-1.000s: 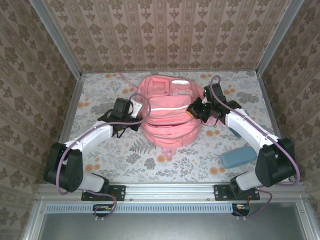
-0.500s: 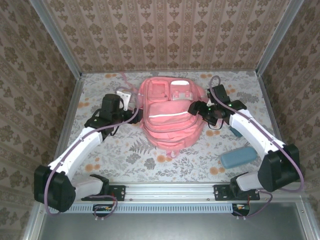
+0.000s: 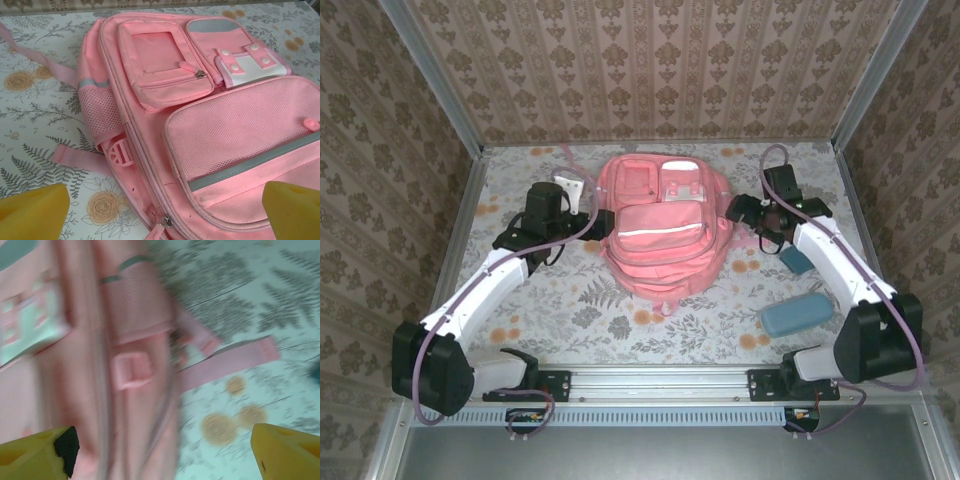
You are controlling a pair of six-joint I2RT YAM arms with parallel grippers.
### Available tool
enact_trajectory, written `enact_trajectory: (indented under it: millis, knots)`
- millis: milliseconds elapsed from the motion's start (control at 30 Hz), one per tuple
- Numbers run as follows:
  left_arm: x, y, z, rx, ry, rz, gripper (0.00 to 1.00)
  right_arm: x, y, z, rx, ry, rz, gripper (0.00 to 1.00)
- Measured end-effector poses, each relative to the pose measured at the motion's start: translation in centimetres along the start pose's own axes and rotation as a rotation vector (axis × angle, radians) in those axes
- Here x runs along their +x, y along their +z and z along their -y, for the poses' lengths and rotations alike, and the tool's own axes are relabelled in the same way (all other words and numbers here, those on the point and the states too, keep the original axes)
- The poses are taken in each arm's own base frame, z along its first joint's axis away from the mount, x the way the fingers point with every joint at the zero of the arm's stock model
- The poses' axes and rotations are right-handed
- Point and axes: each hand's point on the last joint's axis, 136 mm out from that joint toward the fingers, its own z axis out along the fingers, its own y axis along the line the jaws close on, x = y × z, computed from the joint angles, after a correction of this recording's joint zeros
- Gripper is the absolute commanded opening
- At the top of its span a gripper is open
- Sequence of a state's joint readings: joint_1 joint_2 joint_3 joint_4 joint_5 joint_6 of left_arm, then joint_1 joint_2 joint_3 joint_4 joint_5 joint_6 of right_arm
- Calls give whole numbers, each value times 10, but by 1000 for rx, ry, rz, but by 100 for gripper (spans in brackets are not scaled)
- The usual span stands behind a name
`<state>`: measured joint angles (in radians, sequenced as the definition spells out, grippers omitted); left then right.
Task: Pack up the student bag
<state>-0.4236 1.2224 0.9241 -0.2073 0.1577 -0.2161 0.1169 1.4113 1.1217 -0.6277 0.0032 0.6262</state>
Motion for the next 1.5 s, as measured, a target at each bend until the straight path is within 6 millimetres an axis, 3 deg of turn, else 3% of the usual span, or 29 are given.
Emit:
enact_trajectory:
  millis: [200, 300, 400, 533, 633, 767, 900, 1067, 1267, 1500]
  knots:
    - [-4, 0, -2, -12, -12, 19, 100, -19, 43, 83, 189, 176, -51, 91]
    - [-5, -2, -4, -26, -15, 24, 100, -25, 51, 110, 232, 239, -56, 91]
    - [-6, -8, -7, -37, -16, 37, 100, -26, 54, 125, 262, 269, -59, 92]
    - [-9, -13, -7, -43, -19, 55, 100, -15, 56, 132, 285, 276, -83, 92]
    - [-9, -15, -7, -43, -25, 59, 100, 5, 52, 140, 316, 290, -122, 95]
    - [-5, -15, -7, -41, -40, 49, 100, 37, 25, 151, 373, 350, -148, 99]
    - [-1, -14, -7, -38, -50, 42, 100, 56, -10, 148, 396, 372, -132, 99]
    - [1, -13, -7, -37, -53, 37, 100, 83, -34, 152, 412, 402, -139, 99]
    - [6, -7, -8, -31, -55, 24, 100, 123, -24, 158, 423, 419, -258, 99]
    - [11, -3, -8, -28, -57, 7, 100, 139, 1, 128, 370, 315, -354, 95]
